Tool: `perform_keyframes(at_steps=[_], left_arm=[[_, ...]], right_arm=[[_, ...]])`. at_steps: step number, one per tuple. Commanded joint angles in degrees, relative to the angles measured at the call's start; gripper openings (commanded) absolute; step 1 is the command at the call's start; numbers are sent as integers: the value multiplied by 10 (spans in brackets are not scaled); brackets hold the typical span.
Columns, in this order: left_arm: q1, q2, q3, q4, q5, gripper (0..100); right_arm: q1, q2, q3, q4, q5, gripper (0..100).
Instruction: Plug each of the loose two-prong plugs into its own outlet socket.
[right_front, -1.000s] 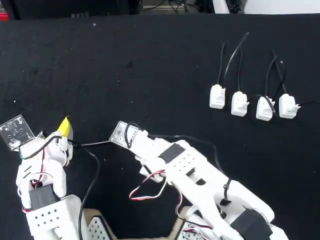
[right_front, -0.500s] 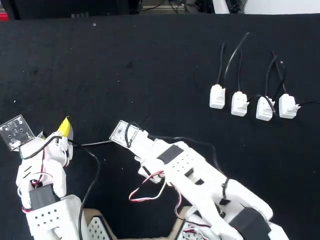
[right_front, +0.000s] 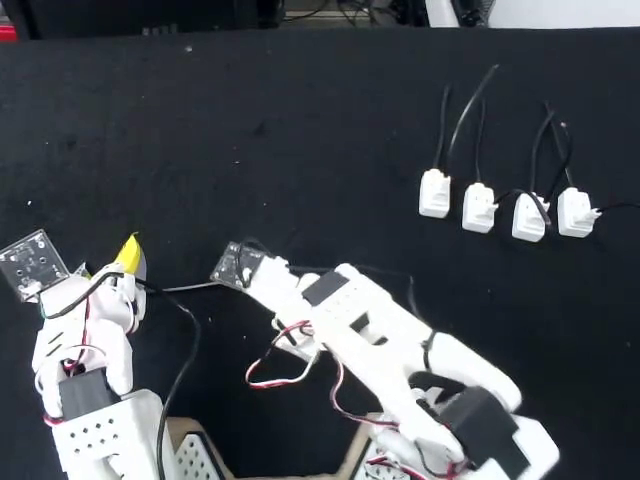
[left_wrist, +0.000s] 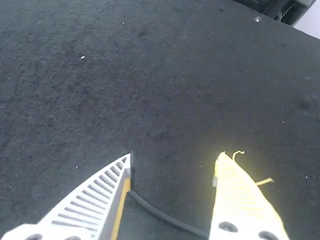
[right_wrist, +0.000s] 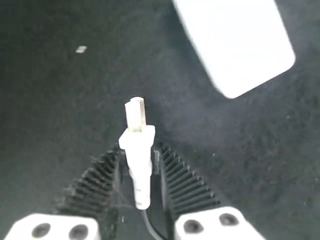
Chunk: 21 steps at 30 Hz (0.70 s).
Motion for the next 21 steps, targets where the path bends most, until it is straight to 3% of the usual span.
perform_keyframes(at_steps=[1, 4, 8, 15, 21], left_arm=[[7, -6, -15, 2, 5, 263], [52, -6, -15, 3, -4, 263], [151, -6, -10, 10, -47, 263], [205, -6, -11, 2, -51, 263], [290, -6, 0, -2, -51, 263]], right_arm=[[-7, -102, -26, 52, 18, 10], [-8, -178, -12, 13, 18, 10], [-9, -208, 65, -149, 17, 10], [-15, -191, 157, -339, -108, 10], [-47, -182, 169, -383, -106, 10]])
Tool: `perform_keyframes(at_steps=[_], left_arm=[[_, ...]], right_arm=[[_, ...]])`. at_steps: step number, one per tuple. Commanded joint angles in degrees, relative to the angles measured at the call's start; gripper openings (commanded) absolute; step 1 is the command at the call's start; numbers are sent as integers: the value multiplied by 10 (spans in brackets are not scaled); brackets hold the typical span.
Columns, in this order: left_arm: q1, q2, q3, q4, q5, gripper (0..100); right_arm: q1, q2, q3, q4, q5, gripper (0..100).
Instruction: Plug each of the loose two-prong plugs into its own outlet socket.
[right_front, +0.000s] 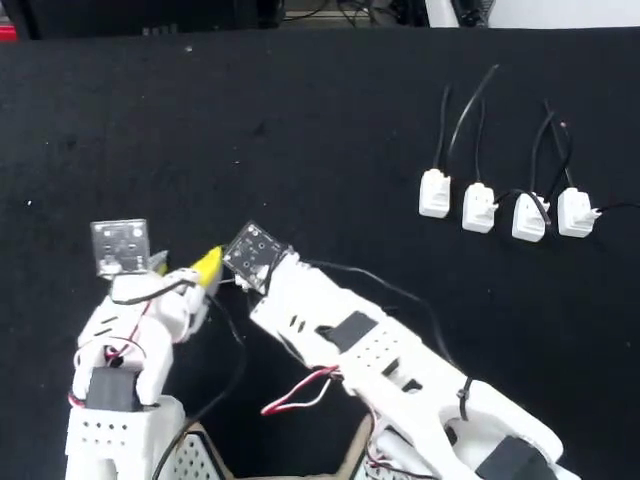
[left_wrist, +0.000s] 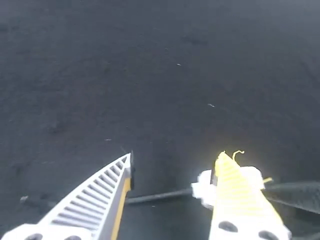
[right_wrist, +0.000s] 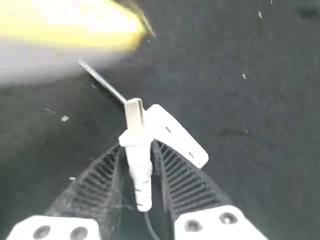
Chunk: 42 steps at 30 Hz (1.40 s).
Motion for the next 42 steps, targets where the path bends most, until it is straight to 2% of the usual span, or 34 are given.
perform_keyframes(at_steps=[1, 10, 23, 34, 42], left_arm=[[64, -6, 3, -15, -9, 263], [92, -6, 29, -16, -35, 263], [87, -6, 32, -15, -37, 263], [86, -6, 32, -15, -38, 263], [86, -6, 32, -15, -38, 263]], right_arm=[[-33, -2, -3, -27, -4, 10], [-36, -15, -3, -25, -4, 10], [-34, -211, 58, 40, -4, 10], [-33, -278, 70, 83, -10, 10], [-35, -324, 87, 82, -49, 10]])
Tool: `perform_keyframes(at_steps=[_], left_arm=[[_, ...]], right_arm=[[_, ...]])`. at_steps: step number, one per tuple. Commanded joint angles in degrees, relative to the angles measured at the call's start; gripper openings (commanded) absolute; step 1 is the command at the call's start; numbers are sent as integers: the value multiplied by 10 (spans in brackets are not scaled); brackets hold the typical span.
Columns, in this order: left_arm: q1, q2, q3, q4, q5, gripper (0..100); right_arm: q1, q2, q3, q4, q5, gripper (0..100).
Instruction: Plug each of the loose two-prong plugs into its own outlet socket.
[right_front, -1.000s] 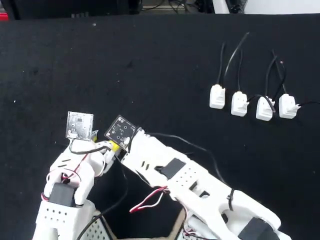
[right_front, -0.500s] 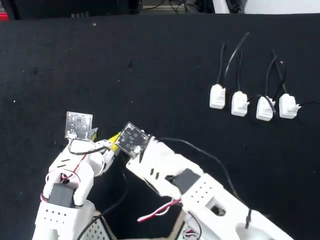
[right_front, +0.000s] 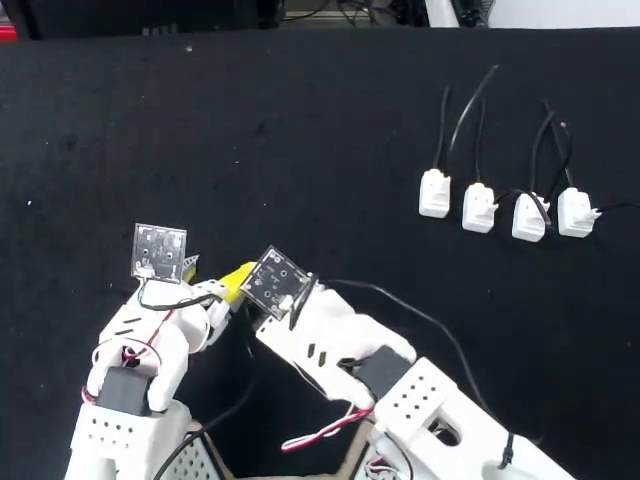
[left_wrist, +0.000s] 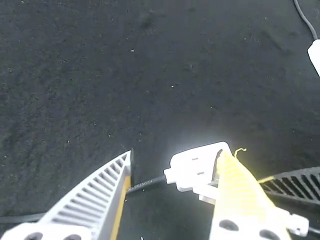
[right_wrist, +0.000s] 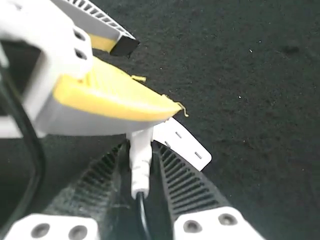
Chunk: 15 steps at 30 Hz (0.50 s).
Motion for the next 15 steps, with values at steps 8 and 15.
perform_keyframes(at_steps=[8, 15], left_arm=[[0, 0, -1, -1, -5, 263], [0, 0, -4, -1, -5, 263]], right_arm=[[-4, -84, 7, 0, -12, 10], [-4, -87, 12, 1, -10, 10]])
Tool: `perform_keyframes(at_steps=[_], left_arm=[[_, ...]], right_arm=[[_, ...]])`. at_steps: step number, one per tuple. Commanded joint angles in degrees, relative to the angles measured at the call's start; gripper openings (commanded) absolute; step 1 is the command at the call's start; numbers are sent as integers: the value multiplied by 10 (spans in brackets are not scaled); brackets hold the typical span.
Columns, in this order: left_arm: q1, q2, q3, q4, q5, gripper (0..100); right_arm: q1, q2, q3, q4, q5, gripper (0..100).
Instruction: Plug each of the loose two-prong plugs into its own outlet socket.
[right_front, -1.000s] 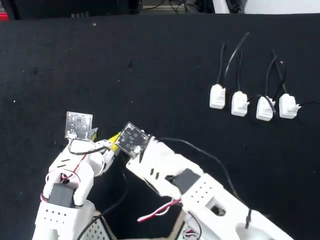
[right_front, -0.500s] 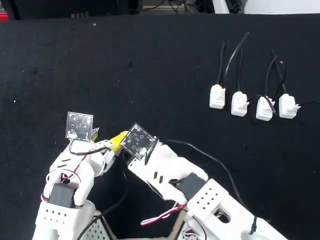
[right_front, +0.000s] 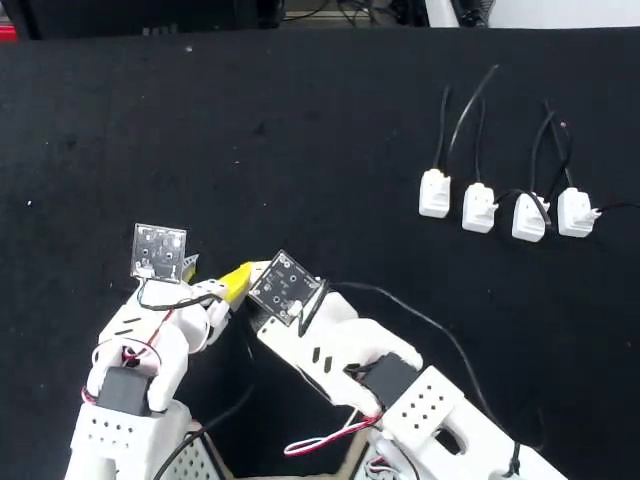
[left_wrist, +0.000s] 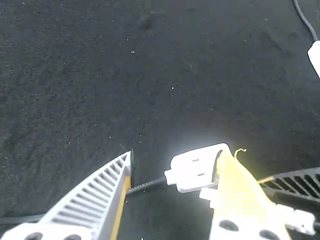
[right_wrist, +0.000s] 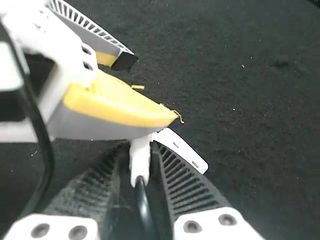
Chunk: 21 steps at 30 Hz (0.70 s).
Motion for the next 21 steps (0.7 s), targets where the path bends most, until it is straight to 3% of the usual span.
perform_keyframes(at_steps=[1, 5, 14, 21], left_arm=[[0, 0, -7, 0, -5, 263], [-7, 0, -26, 3, -3, 263], [-105, 0, -93, 3, 0, 263], [-169, 0, -29, -2, 0, 263]], right_arm=[[-4, -25, -11, 0, -3, 10], [-4, -25, -13, 32, -2, 10], [1, -24, -12, 80, 13, 10], [93, 15, -95, 123, 14, 10]])
